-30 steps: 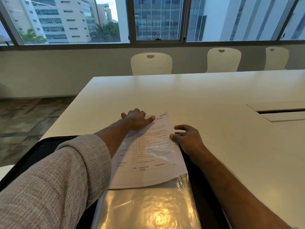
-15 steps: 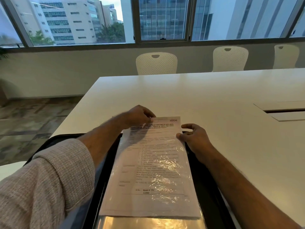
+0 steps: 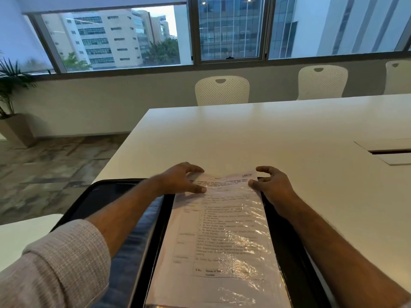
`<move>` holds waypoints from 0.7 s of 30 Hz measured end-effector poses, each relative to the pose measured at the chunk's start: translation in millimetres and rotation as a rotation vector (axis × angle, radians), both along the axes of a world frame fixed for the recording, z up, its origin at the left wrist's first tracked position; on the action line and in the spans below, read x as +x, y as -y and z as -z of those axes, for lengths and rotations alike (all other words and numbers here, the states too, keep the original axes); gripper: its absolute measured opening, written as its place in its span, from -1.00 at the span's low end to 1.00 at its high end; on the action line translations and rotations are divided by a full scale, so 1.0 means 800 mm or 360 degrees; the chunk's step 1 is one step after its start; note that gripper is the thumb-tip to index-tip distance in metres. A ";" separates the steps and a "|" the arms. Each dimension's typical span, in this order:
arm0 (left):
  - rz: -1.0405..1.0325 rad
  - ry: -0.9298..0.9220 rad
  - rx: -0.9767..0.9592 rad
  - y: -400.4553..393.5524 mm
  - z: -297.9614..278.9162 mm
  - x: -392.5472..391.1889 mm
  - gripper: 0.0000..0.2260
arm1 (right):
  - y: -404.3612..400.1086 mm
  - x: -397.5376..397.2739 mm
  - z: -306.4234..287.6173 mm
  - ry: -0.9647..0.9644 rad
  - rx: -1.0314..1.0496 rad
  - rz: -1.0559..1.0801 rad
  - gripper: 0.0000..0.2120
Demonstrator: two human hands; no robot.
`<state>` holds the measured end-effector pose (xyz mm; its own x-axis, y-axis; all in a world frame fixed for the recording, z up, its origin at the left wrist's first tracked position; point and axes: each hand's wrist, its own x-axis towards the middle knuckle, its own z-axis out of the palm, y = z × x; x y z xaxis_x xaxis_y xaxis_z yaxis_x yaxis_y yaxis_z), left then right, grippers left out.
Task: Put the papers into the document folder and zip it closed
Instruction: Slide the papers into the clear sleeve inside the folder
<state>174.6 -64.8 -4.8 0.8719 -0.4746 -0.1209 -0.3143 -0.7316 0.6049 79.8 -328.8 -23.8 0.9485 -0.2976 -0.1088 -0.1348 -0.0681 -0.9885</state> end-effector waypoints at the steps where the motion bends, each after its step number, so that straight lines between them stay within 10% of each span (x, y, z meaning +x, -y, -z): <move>1: -0.0007 0.0006 -0.0022 -0.001 0.000 -0.002 -0.34 | -0.001 -0.001 -0.001 0.0005 -0.0015 0.0005 -0.53; 21: 0.0009 -0.0097 0.0038 -0.019 -0.001 -0.029 -0.79 | 0.000 -0.007 -0.004 0.0007 -0.0167 -0.0151 -0.79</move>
